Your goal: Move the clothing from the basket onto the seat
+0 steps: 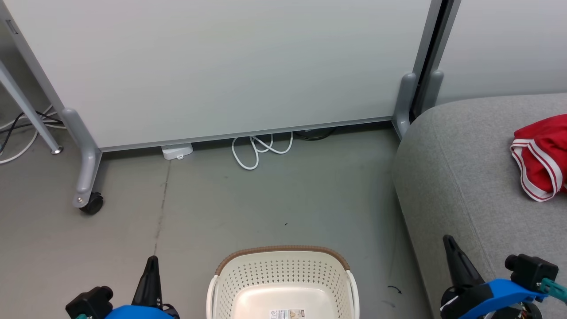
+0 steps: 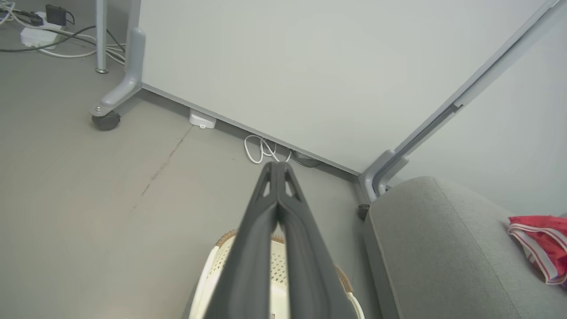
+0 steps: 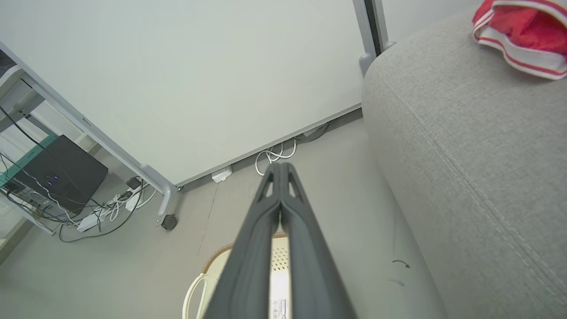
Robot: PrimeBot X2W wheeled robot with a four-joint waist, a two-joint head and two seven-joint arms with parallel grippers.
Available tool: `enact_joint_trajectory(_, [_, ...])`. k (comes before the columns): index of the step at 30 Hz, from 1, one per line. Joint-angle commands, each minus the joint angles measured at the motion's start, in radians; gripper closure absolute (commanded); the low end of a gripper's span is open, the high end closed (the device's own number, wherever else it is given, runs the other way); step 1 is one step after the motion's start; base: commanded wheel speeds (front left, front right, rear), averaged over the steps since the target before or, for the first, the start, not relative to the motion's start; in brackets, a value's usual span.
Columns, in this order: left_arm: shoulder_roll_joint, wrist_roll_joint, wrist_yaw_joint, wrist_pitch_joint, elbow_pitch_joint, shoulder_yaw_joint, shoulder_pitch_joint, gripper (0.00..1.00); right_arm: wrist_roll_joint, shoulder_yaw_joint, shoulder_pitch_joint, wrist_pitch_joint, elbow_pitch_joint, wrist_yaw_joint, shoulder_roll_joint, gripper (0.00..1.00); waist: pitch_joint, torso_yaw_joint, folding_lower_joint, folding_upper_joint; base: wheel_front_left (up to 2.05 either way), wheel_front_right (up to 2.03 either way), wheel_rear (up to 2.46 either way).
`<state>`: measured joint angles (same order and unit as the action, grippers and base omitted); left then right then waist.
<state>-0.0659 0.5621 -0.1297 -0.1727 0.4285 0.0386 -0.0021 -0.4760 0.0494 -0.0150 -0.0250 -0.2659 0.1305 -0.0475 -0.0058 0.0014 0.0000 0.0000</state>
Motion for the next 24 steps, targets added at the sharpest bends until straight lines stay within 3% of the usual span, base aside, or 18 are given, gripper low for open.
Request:
enact_joint_trajectory(1, [-0.003, 0.045, 0.0, 0.012, -0.024, -0.013, -0.034, 1.0, -0.049, 0.005, -0.027, 0.008, 0.018, 0.0, -0.002, 1.0, 0.0, 0.0, 0.0, 0.0, 0.0, 0.0, 0.0])
enact_joint_trajectory(24, [0.002, 0.358, -0.001, 0.097, -0.075, -0.056, -0.06, 1.0, -0.387, 0.024, -0.051, 0.049, 0.022, 0.0, -0.003, 1.0, 0.002, 0.0, 0.0, 0.0, 0.0, 0.0, 0.0])
